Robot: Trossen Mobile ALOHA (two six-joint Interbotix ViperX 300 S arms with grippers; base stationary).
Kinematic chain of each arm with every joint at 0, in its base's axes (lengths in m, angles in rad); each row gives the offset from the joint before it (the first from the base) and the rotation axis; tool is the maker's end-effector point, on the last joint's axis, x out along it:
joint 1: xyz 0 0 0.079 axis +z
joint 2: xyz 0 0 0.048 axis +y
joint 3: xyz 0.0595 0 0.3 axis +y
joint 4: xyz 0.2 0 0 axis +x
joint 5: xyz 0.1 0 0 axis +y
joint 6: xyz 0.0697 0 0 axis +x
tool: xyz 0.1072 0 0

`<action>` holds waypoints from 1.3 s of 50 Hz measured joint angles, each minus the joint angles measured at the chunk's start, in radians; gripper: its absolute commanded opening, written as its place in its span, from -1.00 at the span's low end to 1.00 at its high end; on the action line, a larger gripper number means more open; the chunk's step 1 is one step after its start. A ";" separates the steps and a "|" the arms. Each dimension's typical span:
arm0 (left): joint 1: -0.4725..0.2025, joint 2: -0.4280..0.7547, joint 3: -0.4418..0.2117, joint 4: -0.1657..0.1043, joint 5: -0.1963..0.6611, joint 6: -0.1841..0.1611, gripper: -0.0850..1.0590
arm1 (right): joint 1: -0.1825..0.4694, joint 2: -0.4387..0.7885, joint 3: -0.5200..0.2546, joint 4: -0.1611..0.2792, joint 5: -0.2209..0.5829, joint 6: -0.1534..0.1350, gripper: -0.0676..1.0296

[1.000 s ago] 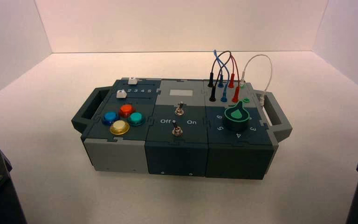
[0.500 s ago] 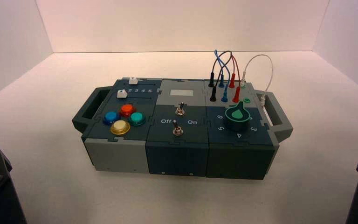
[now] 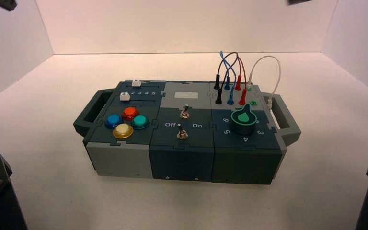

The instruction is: Push the blue button with the right gripper.

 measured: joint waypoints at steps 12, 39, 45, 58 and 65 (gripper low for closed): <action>-0.048 0.064 -0.005 -0.011 0.006 0.000 -0.91 | 0.155 0.167 -0.101 0.089 0.044 0.002 -0.92; -0.095 0.133 -0.003 -0.028 0.002 -0.015 -0.91 | 0.403 0.750 -0.413 0.189 0.098 0.000 -0.92; -0.097 0.133 -0.003 -0.028 0.031 -0.023 -0.91 | 0.422 0.865 -0.499 0.213 0.135 -0.011 -0.92; -0.097 0.118 -0.003 -0.028 0.094 -0.028 -0.91 | 0.480 1.054 -0.673 0.235 0.213 -0.012 -0.92; -0.095 0.114 -0.003 -0.021 0.114 -0.028 -0.91 | 0.492 1.126 -0.741 0.264 0.245 -0.015 -0.92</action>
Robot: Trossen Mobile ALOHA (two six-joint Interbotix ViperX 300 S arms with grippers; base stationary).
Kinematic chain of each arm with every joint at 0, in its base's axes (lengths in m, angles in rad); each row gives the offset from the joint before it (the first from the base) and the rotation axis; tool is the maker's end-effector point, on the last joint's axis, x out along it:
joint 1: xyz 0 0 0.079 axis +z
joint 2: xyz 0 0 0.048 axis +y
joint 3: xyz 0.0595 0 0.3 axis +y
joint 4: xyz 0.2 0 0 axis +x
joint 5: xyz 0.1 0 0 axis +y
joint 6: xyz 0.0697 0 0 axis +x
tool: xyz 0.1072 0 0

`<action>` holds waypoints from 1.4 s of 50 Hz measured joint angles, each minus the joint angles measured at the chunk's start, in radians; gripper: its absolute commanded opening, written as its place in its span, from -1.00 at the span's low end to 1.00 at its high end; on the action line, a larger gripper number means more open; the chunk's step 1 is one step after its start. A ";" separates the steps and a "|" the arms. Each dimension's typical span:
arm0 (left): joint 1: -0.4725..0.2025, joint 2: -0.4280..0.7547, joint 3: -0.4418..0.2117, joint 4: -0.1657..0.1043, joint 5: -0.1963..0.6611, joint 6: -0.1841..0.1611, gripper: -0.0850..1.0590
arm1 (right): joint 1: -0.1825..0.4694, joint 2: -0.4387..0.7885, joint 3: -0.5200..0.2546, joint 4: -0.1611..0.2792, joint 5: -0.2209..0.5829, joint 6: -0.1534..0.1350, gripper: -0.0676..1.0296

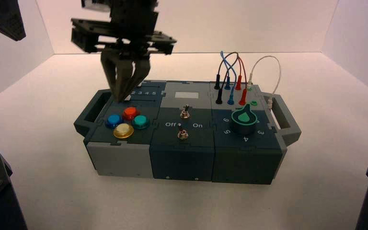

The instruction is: Push the blue button with the right gripper.

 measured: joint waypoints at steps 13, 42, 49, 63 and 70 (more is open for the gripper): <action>-0.002 -0.003 -0.002 0.005 0.003 0.000 -0.91 | 0.000 0.060 -0.032 0.038 0.011 -0.008 -0.92; -0.002 -0.003 0.000 0.017 0.003 0.009 -0.91 | 0.000 0.121 -0.052 0.060 0.017 -0.009 -0.92; 0.000 -0.003 0.000 0.017 0.003 0.011 -0.91 | 0.000 0.112 -0.051 0.055 0.020 -0.005 -0.92; 0.000 -0.003 0.002 0.017 0.003 0.023 -0.91 | -0.011 0.035 -0.049 0.052 0.069 0.017 -0.92; 0.000 -0.003 0.015 0.018 0.003 0.023 -0.91 | -0.012 0.028 -0.048 0.052 0.081 0.023 -0.92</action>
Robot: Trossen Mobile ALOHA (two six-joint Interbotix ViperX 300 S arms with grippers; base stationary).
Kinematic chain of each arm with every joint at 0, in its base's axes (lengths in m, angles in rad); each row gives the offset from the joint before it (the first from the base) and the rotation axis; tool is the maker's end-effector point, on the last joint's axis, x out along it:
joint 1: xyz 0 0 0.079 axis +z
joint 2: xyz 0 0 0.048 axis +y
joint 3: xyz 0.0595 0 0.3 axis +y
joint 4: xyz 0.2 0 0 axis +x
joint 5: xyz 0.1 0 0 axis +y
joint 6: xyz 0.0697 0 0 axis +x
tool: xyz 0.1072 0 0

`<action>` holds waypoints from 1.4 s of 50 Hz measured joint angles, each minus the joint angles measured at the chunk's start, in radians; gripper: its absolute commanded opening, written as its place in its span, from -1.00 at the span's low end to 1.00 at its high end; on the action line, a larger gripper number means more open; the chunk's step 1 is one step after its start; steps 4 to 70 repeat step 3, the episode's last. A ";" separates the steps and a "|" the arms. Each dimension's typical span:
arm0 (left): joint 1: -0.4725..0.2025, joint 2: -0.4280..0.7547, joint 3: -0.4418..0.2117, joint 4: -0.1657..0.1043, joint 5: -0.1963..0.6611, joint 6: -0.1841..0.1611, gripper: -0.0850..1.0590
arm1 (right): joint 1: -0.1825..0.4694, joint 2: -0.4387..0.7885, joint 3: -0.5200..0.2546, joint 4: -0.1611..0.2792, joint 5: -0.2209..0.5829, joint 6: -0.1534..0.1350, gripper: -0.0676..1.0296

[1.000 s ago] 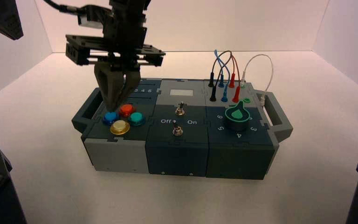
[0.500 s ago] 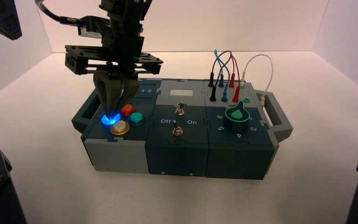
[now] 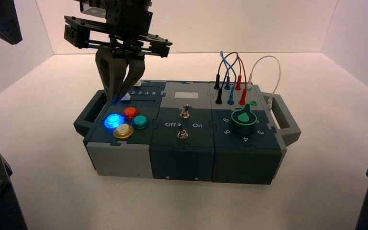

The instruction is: Push the blue button with the right gripper.

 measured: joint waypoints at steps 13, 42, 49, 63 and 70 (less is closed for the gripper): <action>0.000 0.000 0.006 0.000 0.000 0.002 -0.91 | 0.000 0.000 0.000 0.002 0.002 0.000 -0.92; 0.000 0.000 0.006 0.000 0.000 0.002 -0.91 | 0.000 0.000 0.000 0.002 0.002 0.000 -0.92; 0.000 0.000 0.006 0.000 0.000 0.002 -0.91 | 0.000 0.000 0.000 0.002 0.002 0.000 -0.92; 0.000 0.000 0.006 0.000 0.000 0.002 -0.91 | 0.000 0.000 0.000 0.002 0.002 0.000 -0.92; 0.000 0.000 0.006 0.000 0.000 0.002 -0.91 | 0.000 0.000 0.000 0.002 0.002 0.000 -0.92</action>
